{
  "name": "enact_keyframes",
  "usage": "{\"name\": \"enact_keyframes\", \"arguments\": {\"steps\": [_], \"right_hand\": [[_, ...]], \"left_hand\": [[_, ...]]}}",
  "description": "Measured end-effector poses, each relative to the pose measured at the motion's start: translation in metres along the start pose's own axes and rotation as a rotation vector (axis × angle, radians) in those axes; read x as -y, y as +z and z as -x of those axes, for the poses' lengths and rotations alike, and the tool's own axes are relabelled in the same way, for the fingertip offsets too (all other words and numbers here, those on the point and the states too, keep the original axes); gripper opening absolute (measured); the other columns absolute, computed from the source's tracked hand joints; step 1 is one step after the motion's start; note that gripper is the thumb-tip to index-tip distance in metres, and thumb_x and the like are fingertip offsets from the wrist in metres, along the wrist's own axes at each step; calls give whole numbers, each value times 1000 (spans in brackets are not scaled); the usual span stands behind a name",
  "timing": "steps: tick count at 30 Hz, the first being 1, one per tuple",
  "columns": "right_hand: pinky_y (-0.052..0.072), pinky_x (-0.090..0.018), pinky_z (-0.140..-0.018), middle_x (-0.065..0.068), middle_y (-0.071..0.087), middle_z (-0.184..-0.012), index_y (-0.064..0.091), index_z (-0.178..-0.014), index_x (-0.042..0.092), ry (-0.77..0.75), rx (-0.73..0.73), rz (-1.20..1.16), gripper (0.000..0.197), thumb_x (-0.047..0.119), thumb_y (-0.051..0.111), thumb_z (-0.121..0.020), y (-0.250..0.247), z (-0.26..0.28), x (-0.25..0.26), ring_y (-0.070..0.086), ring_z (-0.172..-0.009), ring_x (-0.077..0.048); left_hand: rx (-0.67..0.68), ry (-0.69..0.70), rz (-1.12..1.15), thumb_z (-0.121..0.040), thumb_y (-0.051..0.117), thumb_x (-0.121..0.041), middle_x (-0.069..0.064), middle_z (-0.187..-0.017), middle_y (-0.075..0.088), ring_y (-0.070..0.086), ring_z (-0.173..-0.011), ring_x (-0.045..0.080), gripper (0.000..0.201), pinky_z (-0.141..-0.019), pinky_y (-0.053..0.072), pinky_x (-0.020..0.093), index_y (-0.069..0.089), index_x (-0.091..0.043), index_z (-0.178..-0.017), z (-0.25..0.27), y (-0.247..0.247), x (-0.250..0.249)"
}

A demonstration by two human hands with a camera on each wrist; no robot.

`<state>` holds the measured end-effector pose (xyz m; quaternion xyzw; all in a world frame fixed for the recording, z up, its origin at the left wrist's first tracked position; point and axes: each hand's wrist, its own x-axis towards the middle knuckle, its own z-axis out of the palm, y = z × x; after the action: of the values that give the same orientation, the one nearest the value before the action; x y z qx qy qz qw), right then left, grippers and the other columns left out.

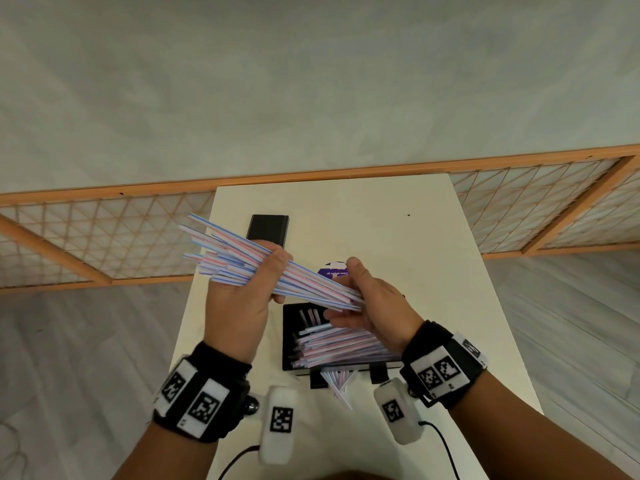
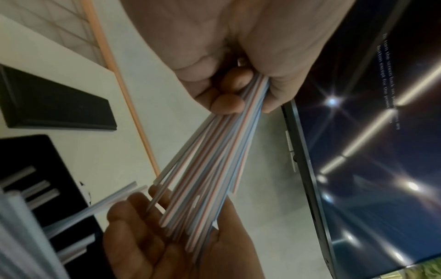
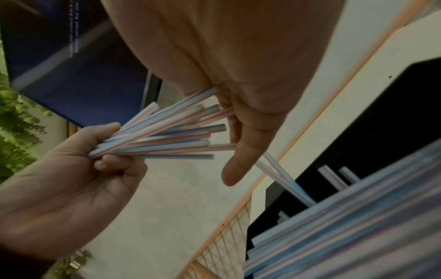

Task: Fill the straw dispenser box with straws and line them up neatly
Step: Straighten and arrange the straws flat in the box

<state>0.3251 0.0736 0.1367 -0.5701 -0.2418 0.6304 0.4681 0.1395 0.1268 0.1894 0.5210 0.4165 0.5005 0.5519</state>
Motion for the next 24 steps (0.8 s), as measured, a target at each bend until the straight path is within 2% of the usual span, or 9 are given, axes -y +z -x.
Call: {"name": "enact_keyframes", "arguments": {"steps": [3, 5, 7, 11, 15, 18, 21, 23, 24], "right_hand": [[61, -46, -88, -26, 73, -106, 68, -117, -5, 58, -44, -108, 66, 54, 45, -103, 0, 0, -3, 74, -95, -35], [61, -43, -84, -26, 73, -109, 68, -117, -8, 93, -57, -201, 62, 49, 47, -104, 1, 2, -2, 73, -94, -34], [59, -44, -86, -25, 73, -112, 69, -117, -7, 108, -45, -234, 58, 45, 49, -104, 4, 4, 1, 72, -95, -34], [58, -45, -93, -25, 69, -121, 66, -124, -5, 144, 43, -308, 63, 51, 47, -103, 12, 11, 5, 69, -99, -32], [56, -42, -93, -25, 68, -120, 58, -133, -4, 175, 186, -434, 73, 59, 45, -100, 13, 19, 8, 67, -105, -30], [56, -41, -94, -22, 67, -120, 58, -135, -6, 151, 256, -451, 69, 53, 47, -101, 11, 20, 7, 67, -107, -29], [53, -53, -94, -19, 67, -110, 64, -120, -5, 23, 227, -229, 56, 46, 54, -97, 4, 16, 4, 65, -96, -31], [48, -57, -102, -6, 68, -121, 65, -122, 13, -199, 133, 201, 44, 45, 63, -91, -3, 19, 4, 65, -107, -27], [50, -49, -104, 3, 66, -128, 61, -130, 24, -319, 122, 386, 44, 39, 69, -90, -5, 22, 5, 64, -116, -18]], "left_hand": [[-43, -43, 56, -97, 66, -7, 12, -84, 67, 56, -65, 20, 30, -54, 46, 31, 69, -28, -118, 5, 14, 4], [-76, -80, 74, -96, 68, -6, 4, -78, 67, 56, -63, 18, 41, -54, 46, 31, 67, -40, -119, 7, 22, 7], [-104, -114, 75, -95, 69, -6, 2, -79, 68, 58, -65, 17, 39, -54, 47, 28, 64, -29, -126, 7, 27, 11], [-77, -119, 59, -95, 67, -1, 5, -80, 67, 65, -70, 14, 3, -59, 51, 24, 66, -5, -97, 7, 30, 17], [32, -153, 69, -96, 64, 1, 11, -84, 67, 68, -82, 25, 4, -74, 57, 34, 67, -2, -94, 13, 33, 20], [74, -151, 76, -97, 63, 2, 11, -83, 68, 69, -84, 30, 12, -78, 60, 38, 69, -6, -90, 18, 36, 20], [91, -87, 27, -97, 64, 2, 9, -82, 69, 69, -83, 25, 14, -78, 58, 32, 70, -8, -88, 20, 35, 21], [101, -58, -31, -96, 65, 2, 7, -81, 70, 70, -80, 21, 11, -75, 56, 27, 70, -5, -89, 21, 34, 23], [97, -61, -55, -96, 66, 2, 6, -81, 71, 71, -80, 19, 9, -74, 56, 26, 70, -4, -90, 23, 35, 24]]}}
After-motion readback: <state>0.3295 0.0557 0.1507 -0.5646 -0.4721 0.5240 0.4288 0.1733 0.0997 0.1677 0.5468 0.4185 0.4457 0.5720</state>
